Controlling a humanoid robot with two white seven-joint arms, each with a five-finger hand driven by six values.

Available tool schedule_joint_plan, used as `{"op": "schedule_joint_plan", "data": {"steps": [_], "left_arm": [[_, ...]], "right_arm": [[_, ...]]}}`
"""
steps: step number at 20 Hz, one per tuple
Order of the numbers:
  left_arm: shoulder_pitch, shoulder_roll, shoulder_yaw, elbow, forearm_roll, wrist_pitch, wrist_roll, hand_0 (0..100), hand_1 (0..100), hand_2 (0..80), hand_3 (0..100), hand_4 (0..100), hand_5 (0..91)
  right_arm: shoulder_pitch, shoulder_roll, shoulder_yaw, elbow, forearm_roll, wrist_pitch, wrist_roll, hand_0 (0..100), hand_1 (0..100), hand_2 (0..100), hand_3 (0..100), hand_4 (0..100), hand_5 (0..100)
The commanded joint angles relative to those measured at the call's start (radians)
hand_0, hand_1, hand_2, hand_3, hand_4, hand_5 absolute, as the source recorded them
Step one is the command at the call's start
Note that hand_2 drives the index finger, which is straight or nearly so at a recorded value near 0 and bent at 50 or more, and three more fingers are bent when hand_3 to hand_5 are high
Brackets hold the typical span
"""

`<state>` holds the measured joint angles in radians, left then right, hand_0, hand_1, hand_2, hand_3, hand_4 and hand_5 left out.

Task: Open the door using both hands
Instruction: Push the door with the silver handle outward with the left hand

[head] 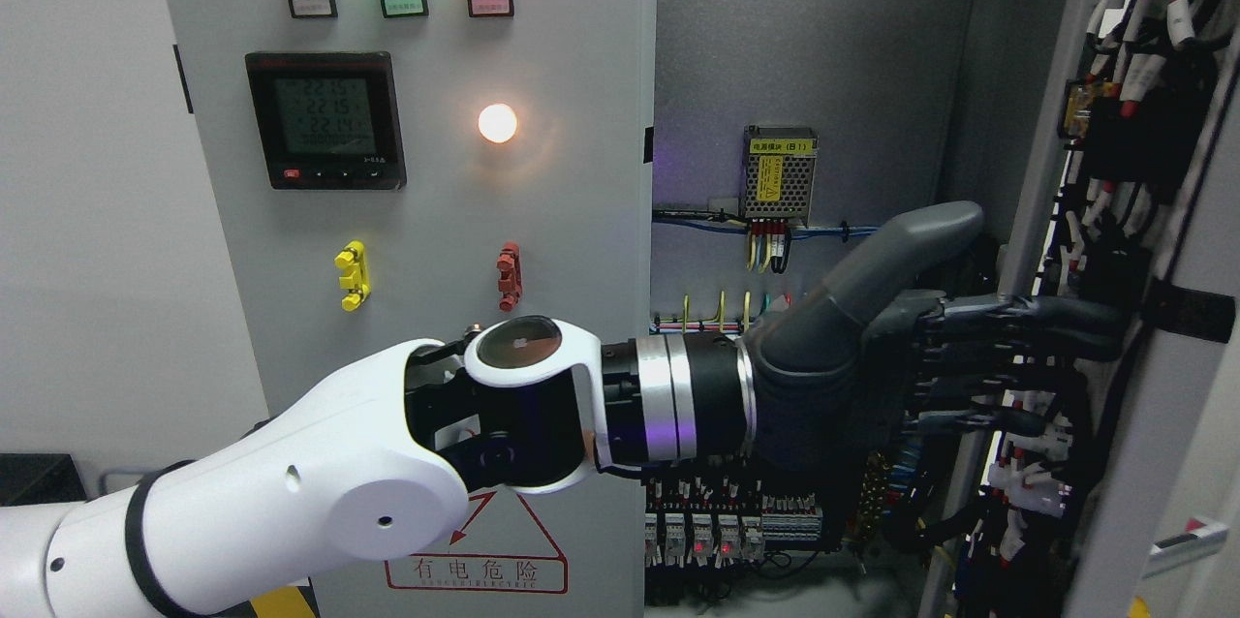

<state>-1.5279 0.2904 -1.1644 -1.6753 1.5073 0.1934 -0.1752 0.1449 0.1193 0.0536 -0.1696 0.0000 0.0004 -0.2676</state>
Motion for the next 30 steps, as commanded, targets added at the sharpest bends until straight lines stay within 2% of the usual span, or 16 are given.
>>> {"op": "schedule_joint_plan", "data": {"steps": [1,7,11,14,20,23,25,30], "left_arm": [[-0.018,-0.215,-0.026,0.048,-0.002,-0.002,0.039,0,0,0.0,0,0,0.0],[-0.021,-0.322,-0.09,0.123,-0.053,-0.012,0.06,0,0,0.0,0,0,0.0],[-0.021,-0.408,-0.094,0.184,-0.058,-0.014,0.1,0,0,0.0,0,0,0.0],[-0.024,-0.485,-0.094,0.265,-0.058,-0.015,0.106,0,0,0.0,0,0,0.0],[-0.034,-0.491,-0.103,0.31,-0.059,-0.063,0.109,0,0,0.0,0,0,0.0],[-0.035,-0.493,-0.112,0.336,-0.055,-0.103,0.151,0,0,0.0,0,0,0.0],[-0.035,-0.493,-0.139,0.345,-0.056,-0.133,0.157,0,0,0.0,0,0,0.0],[-0.041,-0.49,-0.14,0.344,-0.056,-0.135,0.157,0,0,0.0,0,0,0.0]], "right_arm": [[0.001,0.0,0.0,-0.005,-0.028,0.0,0.001,0,0,0,0,0,0],[-0.001,-0.001,0.0,-0.007,-0.028,0.0,0.001,0,0,0,0,0,0],[-0.001,0.0,0.002,-0.007,-0.026,0.0,0.001,0,0,0,0,0,0],[-0.001,-0.001,0.0,-0.007,-0.028,0.0,0.001,0,0,0,0,0,0],[-0.001,-0.001,0.0,-0.007,-0.026,0.0,0.002,0,0,0,0,0,0],[-0.001,-0.001,0.0,-0.01,-0.026,0.0,0.002,0,0,0,0,0,0],[-0.002,-0.001,0.002,-0.014,-0.025,0.0,0.001,0,0,0,0,0,0],[-0.002,-0.001,0.003,-0.042,-0.023,0.0,0.001,0,0,0,0,0,0]]}}
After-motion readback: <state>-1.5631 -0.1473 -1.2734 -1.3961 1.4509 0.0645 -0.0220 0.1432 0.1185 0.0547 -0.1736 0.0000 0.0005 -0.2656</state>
